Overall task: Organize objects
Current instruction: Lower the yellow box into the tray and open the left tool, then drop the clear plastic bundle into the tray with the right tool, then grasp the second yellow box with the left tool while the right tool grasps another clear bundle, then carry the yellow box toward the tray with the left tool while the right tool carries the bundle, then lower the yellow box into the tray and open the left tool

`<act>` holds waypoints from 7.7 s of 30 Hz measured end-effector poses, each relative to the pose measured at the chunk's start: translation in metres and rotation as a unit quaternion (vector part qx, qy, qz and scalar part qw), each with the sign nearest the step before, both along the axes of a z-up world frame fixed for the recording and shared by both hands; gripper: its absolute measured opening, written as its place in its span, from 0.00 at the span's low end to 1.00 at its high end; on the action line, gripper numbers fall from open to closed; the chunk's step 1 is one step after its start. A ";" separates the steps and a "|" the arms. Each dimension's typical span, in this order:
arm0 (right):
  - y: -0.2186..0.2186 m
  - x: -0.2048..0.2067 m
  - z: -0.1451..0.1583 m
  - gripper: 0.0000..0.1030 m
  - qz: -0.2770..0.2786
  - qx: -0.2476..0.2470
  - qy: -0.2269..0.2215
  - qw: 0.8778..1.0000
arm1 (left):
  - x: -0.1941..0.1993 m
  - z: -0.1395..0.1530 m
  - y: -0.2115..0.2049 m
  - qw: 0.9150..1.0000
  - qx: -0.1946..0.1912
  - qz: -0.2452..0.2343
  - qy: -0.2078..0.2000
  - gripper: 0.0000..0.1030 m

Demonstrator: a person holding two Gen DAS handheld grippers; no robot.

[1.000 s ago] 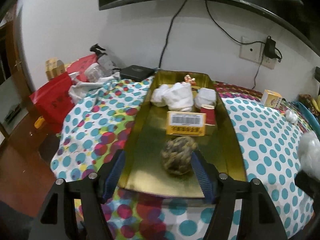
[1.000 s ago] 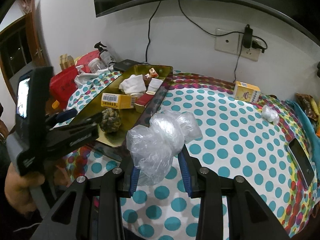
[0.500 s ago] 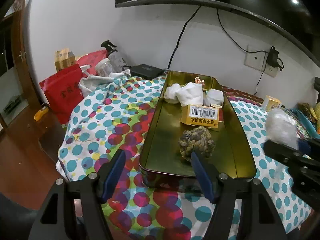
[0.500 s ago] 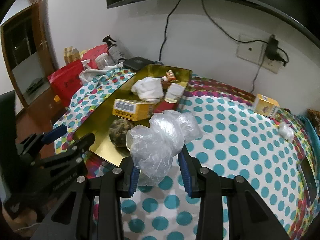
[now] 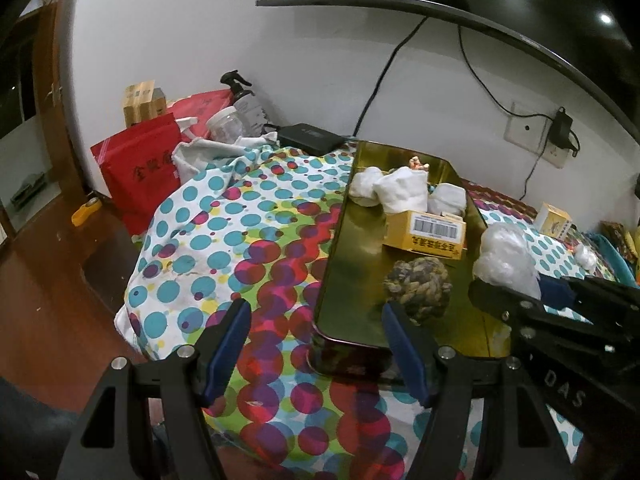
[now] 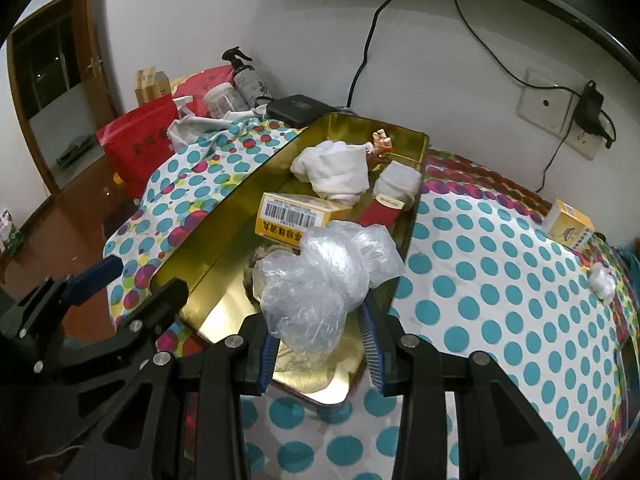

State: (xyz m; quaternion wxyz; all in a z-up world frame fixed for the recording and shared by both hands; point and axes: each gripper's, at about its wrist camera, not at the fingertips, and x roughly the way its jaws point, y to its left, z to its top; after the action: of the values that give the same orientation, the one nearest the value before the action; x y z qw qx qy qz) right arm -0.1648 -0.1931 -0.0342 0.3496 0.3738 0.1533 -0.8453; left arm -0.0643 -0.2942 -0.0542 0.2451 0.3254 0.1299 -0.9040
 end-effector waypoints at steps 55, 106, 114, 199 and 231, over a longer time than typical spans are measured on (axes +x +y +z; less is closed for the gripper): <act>0.342 -0.136 -0.022 1.00 -0.250 -0.084 -0.036 0.964 | -0.343 -0.011 0.234 0.951 -0.061 -0.301 -0.041 0.68; 0.285 -0.288 -0.054 0.61 -0.230 -0.008 -0.082 0.970 | -0.256 0.014 0.197 0.961 -0.047 -0.271 0.007 0.30; 0.276 -0.263 -0.034 0.30 -0.220 0.000 -0.020 0.975 | -0.243 0.025 0.188 0.966 -0.033 -0.255 0.021 0.30; 0.198 -0.004 -0.016 0.35 -0.114 -0.058 -0.027 0.991 | -0.069 -0.008 0.035 0.999 0.013 -0.050 -0.009 0.56; 0.014 -0.030 0.052 0.36 -0.006 -0.023 0.026 0.999 | 0.015 0.015 -0.001 0.999 -0.007 -0.032 0.019 0.56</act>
State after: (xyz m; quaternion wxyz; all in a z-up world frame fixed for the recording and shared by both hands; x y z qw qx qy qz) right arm -0.1948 -0.1794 0.0176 0.3485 0.3444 0.1403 -0.8604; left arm -0.0493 -0.2952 -0.0393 0.2160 0.3102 0.1175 -0.9183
